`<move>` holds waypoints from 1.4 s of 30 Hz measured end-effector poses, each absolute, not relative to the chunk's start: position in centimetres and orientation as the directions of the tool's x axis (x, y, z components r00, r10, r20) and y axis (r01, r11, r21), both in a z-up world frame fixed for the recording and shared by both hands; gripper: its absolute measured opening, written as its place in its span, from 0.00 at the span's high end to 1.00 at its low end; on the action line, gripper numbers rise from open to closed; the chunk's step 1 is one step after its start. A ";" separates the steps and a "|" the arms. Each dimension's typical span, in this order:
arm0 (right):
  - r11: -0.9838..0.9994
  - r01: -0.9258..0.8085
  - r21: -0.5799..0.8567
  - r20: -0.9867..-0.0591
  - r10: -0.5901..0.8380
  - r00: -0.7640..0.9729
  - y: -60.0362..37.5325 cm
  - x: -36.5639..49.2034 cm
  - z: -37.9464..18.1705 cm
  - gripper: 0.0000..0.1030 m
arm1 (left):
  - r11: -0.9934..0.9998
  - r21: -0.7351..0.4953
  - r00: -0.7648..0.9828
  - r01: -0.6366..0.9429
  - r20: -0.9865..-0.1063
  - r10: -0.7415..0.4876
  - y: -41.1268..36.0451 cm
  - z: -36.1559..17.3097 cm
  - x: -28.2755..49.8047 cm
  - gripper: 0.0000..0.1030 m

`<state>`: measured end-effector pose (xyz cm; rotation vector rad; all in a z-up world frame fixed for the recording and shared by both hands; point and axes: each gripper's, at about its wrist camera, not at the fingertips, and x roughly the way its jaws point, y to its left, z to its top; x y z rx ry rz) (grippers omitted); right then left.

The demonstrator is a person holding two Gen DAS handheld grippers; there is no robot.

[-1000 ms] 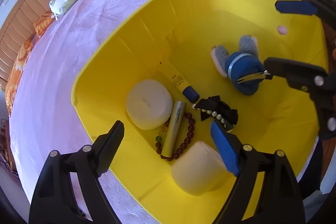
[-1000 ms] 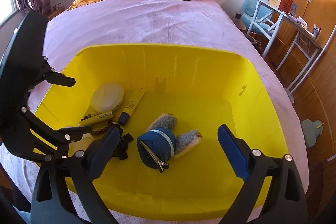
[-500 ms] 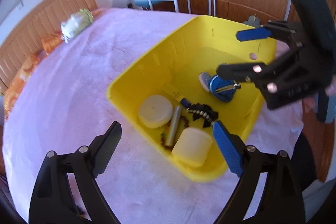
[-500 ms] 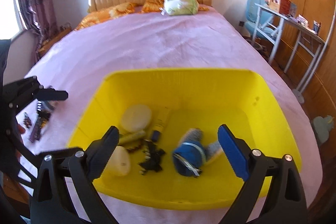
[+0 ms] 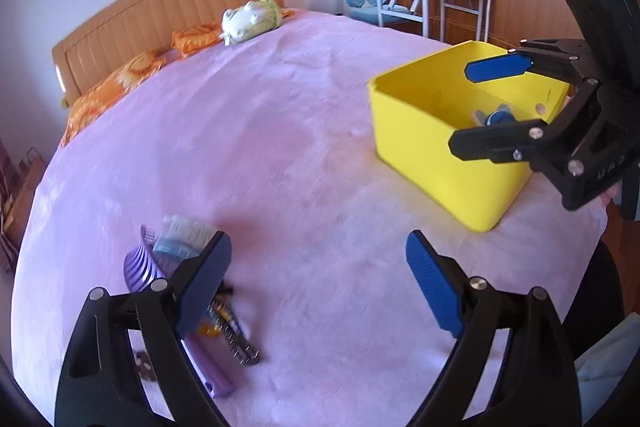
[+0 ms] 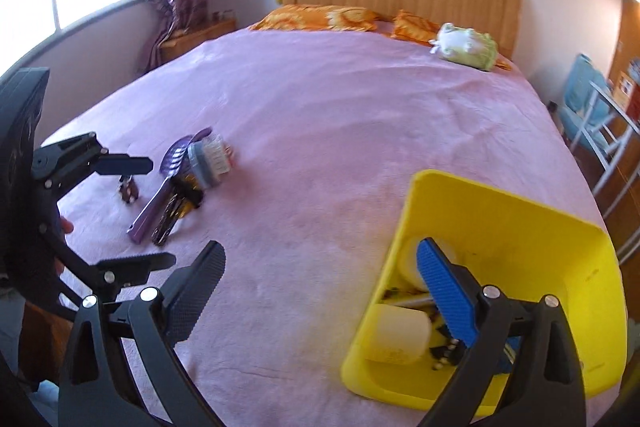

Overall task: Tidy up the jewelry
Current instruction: 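Withdraw both tools from the bin back toward the bed, then lower the right tool onto the sparkly black hair clip and close on it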

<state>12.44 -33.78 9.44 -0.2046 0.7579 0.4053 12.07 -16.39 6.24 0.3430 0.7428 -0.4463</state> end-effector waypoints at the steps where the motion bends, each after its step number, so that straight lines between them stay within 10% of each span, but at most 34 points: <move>1: 0.898 -0.439 -0.040 -0.710 0.283 0.645 -33.0 12.6 9.0 0.05 | 0.856 0.135 0.643 0.499 -0.720 -0.261 -15.7 5.8 12.1 0.16; 17: 0.845 -0.531 -0.065 -0.824 0.255 0.505 -25.0 13.5 3.4 0.05 | 0.925 -0.172 0.601 0.339 -0.717 -0.354 -5.8 1.2 10.3 0.16; 42: 0.829 -0.519 0.210 -0.854 0.414 0.314 -12.4 19.1 -2.9 0.05 | 0.956 -0.230 0.641 0.184 -0.709 -0.294 2.1 -2.2 7.3 0.16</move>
